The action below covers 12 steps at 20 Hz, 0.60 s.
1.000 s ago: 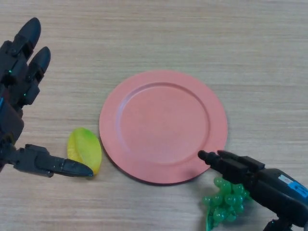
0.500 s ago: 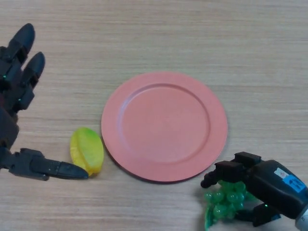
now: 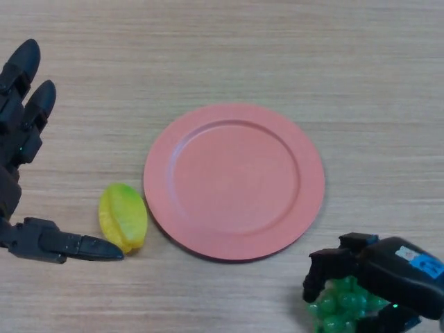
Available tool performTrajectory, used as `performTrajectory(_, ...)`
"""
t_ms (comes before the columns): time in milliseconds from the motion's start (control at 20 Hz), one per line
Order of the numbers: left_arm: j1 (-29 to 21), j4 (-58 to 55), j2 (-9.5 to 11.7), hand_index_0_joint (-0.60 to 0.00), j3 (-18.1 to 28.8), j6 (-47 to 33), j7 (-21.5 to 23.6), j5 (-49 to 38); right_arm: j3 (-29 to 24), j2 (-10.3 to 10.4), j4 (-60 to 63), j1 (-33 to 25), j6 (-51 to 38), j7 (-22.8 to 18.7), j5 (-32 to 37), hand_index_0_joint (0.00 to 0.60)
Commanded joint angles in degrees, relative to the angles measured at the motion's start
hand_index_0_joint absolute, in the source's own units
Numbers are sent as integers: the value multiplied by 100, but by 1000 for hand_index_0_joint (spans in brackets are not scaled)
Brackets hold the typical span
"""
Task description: Pick up the green grapes and place it on the plate
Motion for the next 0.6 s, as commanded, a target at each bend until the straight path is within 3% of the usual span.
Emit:
performTrajectory(50, -141, -329, 123, 0, 288, -838, 171, -104, -367, -116, -885, -547, -27, -165, 497, 600)
performTrajectory(250, -103, -475, 114, 0, 355, -748, 151, -299, 189, -18, -1270, -1891, 227, -264, 105, 600)
performTrajectory(300, -103, -479, 127, 0, 421, -752, 128, -384, 380, 102, -1201, -2386, 302, -381, -47, 600)
performTrajectory(500, -53, -514, 100, 0, 581, -768, 149, -599, 833, 491, -756, -3446, 682, -350, -586, 600)
performTrajectory(600, -6, -512, 75, 0, 625, -815, 149, -668, 855, 598, -241, -3976, 552, -640, -1101, 600)
